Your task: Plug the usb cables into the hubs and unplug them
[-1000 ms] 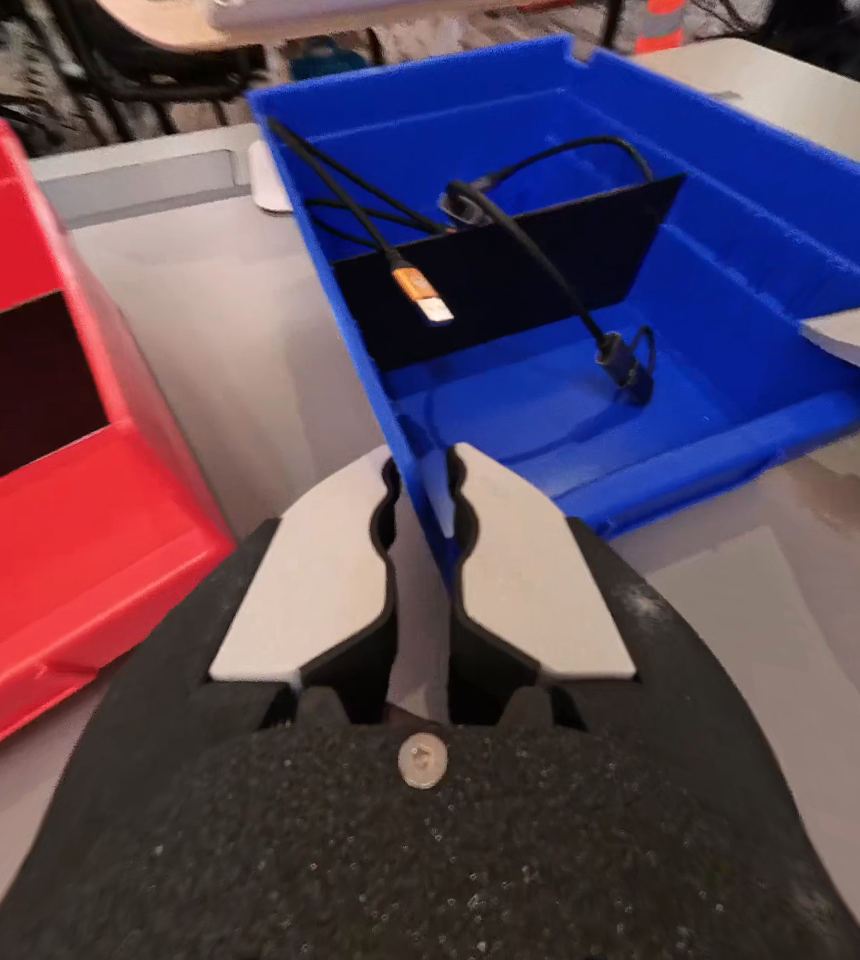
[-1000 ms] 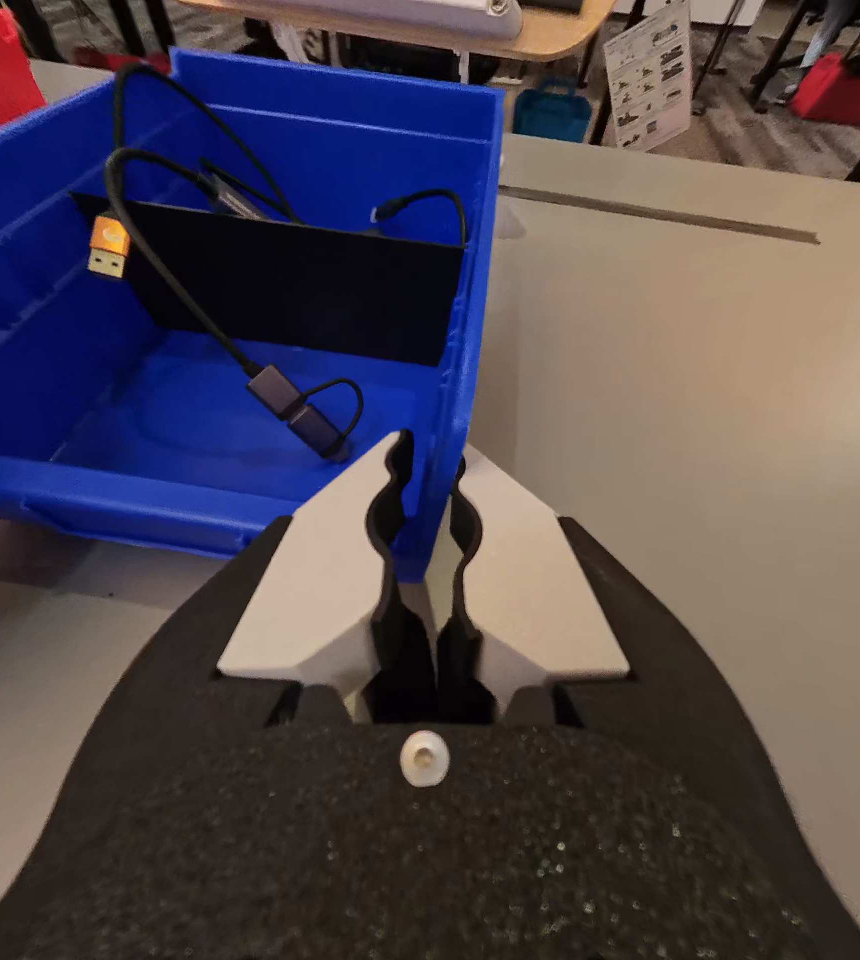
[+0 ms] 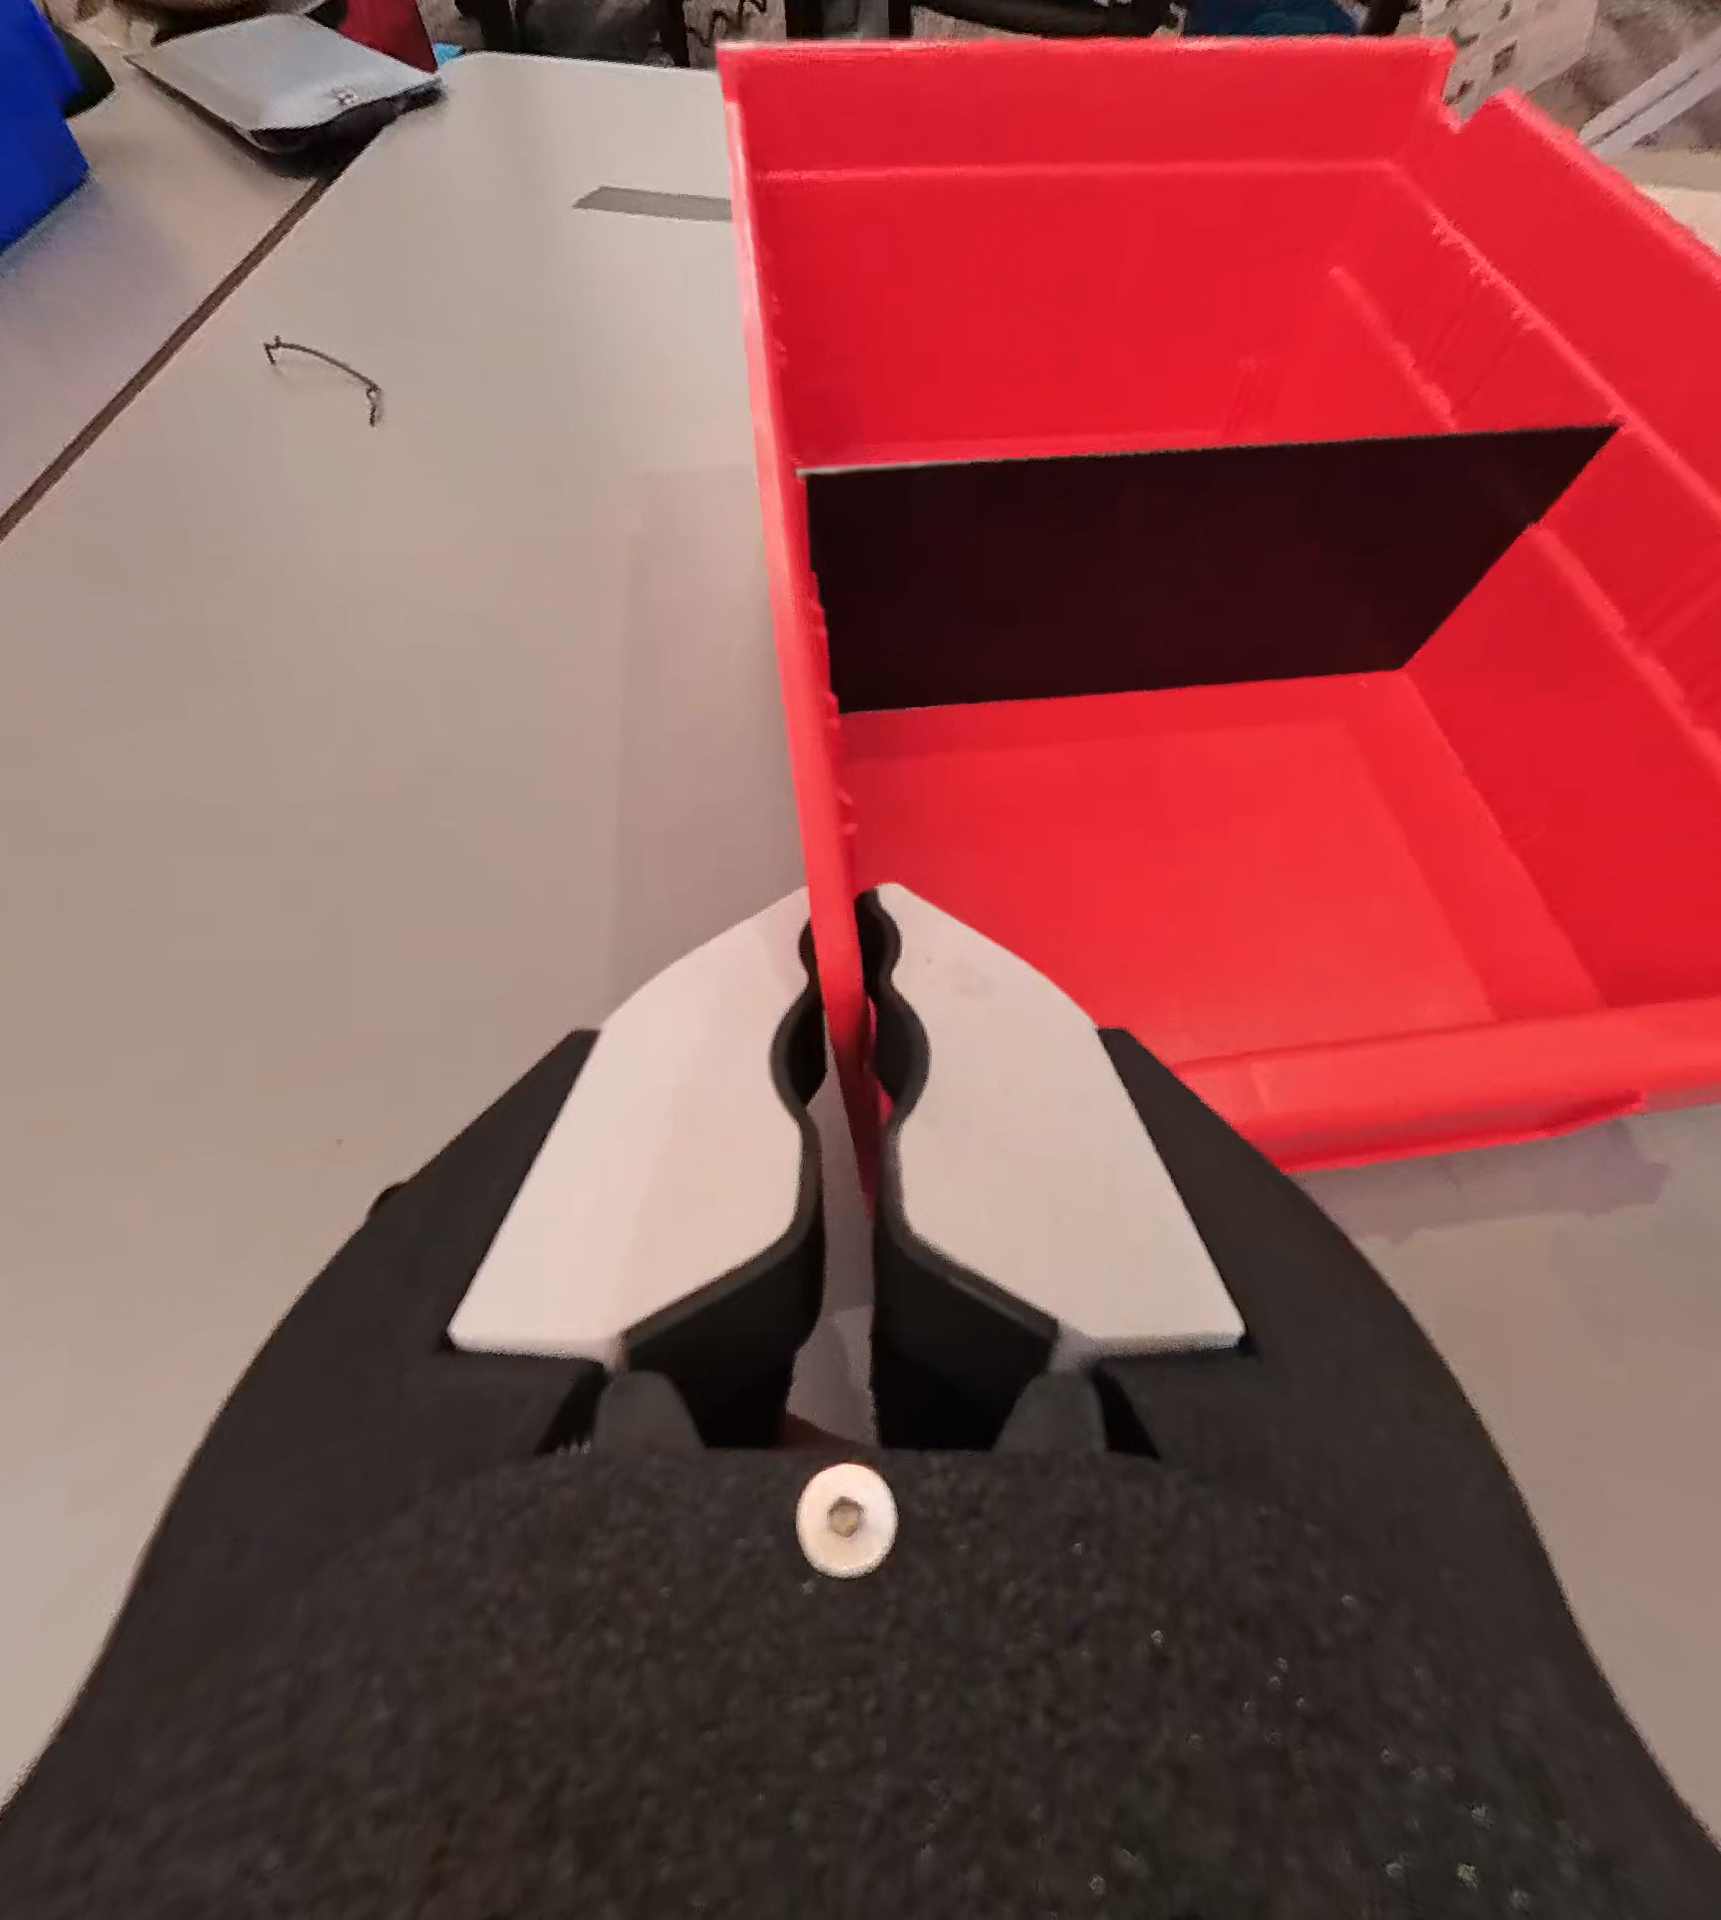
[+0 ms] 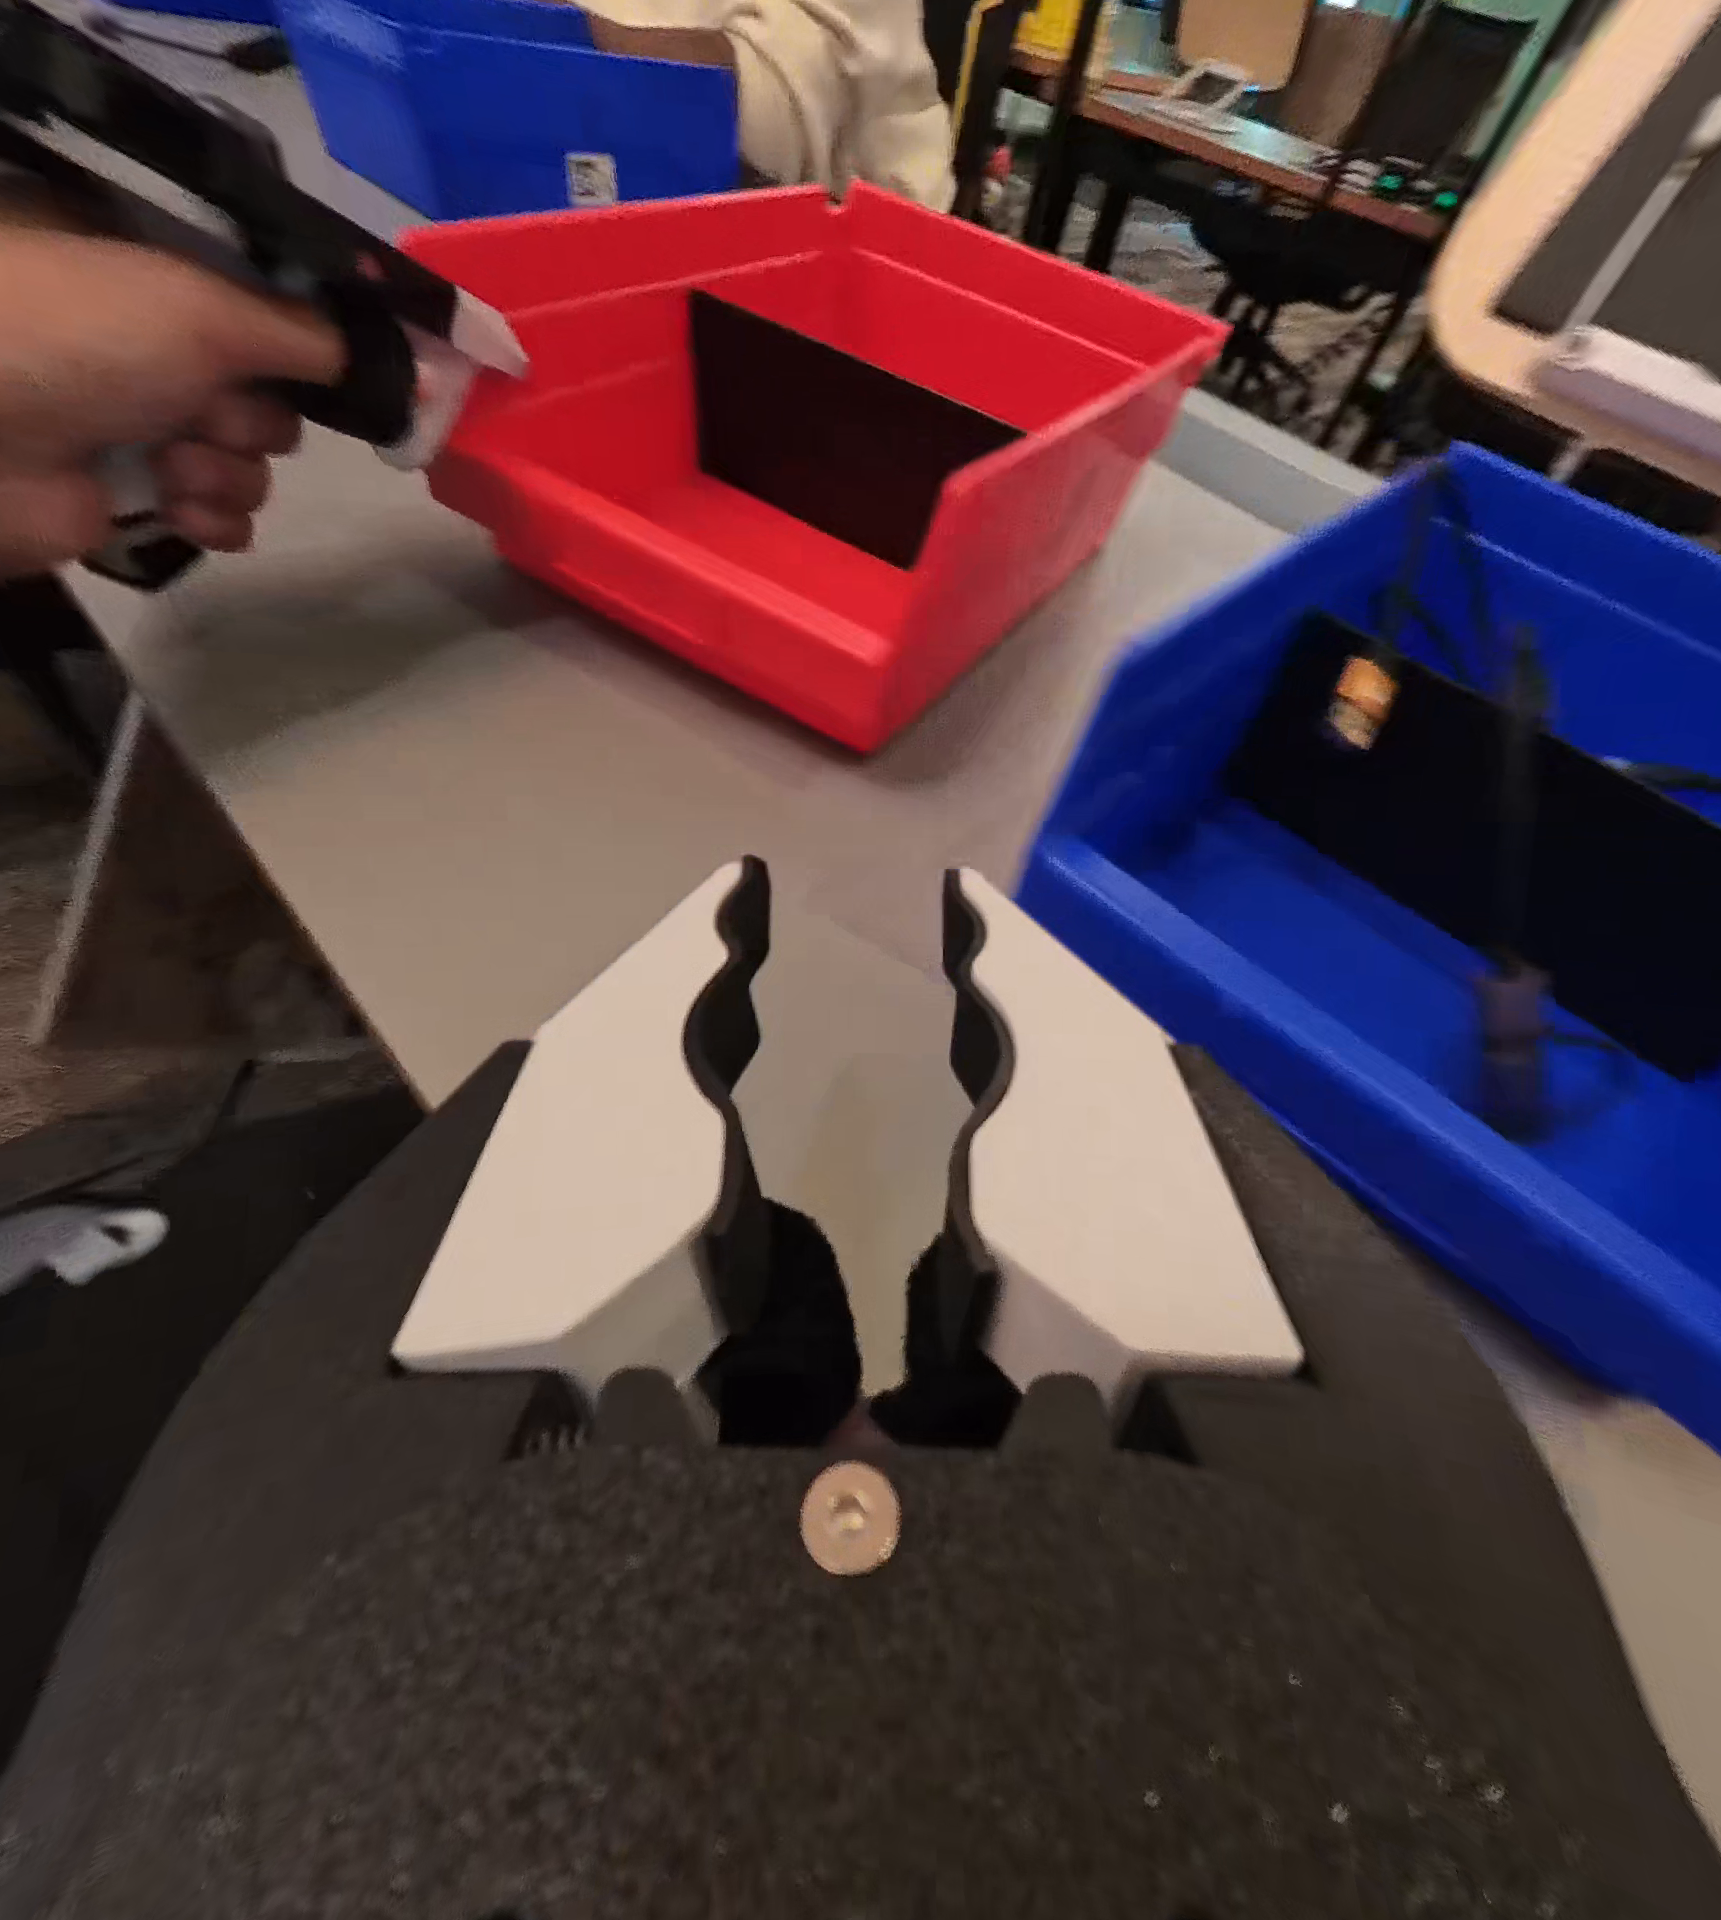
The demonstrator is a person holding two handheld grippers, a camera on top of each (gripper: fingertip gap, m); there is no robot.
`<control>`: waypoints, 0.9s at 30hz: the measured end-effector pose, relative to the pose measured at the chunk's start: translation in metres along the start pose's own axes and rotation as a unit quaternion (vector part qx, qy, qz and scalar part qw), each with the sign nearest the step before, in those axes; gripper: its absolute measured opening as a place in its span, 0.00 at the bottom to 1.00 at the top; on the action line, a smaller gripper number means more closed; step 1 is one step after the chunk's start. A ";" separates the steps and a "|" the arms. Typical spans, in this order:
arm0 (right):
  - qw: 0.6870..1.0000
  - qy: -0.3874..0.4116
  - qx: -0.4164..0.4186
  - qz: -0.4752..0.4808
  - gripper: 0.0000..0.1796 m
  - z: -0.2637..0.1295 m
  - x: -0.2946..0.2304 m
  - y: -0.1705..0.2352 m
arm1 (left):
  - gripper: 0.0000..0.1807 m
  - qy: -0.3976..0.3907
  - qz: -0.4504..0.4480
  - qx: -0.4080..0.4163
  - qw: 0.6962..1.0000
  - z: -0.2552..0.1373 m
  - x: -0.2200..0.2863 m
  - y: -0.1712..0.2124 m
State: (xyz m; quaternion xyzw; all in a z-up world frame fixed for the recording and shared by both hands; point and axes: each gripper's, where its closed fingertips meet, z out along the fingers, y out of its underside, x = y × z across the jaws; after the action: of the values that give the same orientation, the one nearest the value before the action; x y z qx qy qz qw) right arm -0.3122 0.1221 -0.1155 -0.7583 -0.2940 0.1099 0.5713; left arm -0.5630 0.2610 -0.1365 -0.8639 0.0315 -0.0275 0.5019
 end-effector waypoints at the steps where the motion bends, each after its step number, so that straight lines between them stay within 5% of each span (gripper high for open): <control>1: 1.000 -0.010 0.001 0.011 0.20 0.012 -0.011 -0.006 | 0.02 -0.001 0.001 -0.003 1.000 -0.005 0.000 0.003; 6: 0.994 0.037 -0.019 0.098 0.36 0.080 -0.020 -0.021 | 0.02 -0.010 -0.008 -0.007 1.000 -0.030 -0.001 0.017; 9: 0.989 0.091 -0.053 0.100 0.36 0.109 -0.014 -0.015 | 0.02 -0.011 -0.008 -0.003 1.000 -0.039 -0.003 0.022; 11: 0.988 0.110 -0.071 0.085 0.29 0.120 -0.012 -0.011 | 0.02 -0.010 -0.008 -0.002 1.000 -0.045 -0.002 0.026; 13: 0.984 0.117 -0.089 0.098 0.11 0.126 -0.011 -0.007 | 0.02 -0.008 -0.009 0.000 1.000 -0.052 -0.001 0.029; 15: 0.981 0.115 -0.090 0.130 0.03 0.127 -0.005 -0.008 | 0.02 -0.017 -0.001 0.001 1.000 -0.059 -0.002 0.033; 20: 0.988 0.093 -0.066 0.106 0.02 0.114 -0.011 -0.029 | 0.02 -0.036 -0.014 0.028 0.999 -0.084 -0.005 0.024; 27: 0.987 0.147 0.044 0.050 0.03 0.053 0.040 -0.095 | 0.02 -0.053 0.041 0.157 0.985 -0.137 0.044 -0.049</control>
State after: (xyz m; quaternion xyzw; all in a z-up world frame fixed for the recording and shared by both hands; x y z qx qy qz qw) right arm -0.3370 0.2038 -0.0377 -0.7542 -0.1631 0.0386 0.6350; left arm -0.5288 0.1632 -0.0255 -0.7723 0.0362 0.0341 0.6333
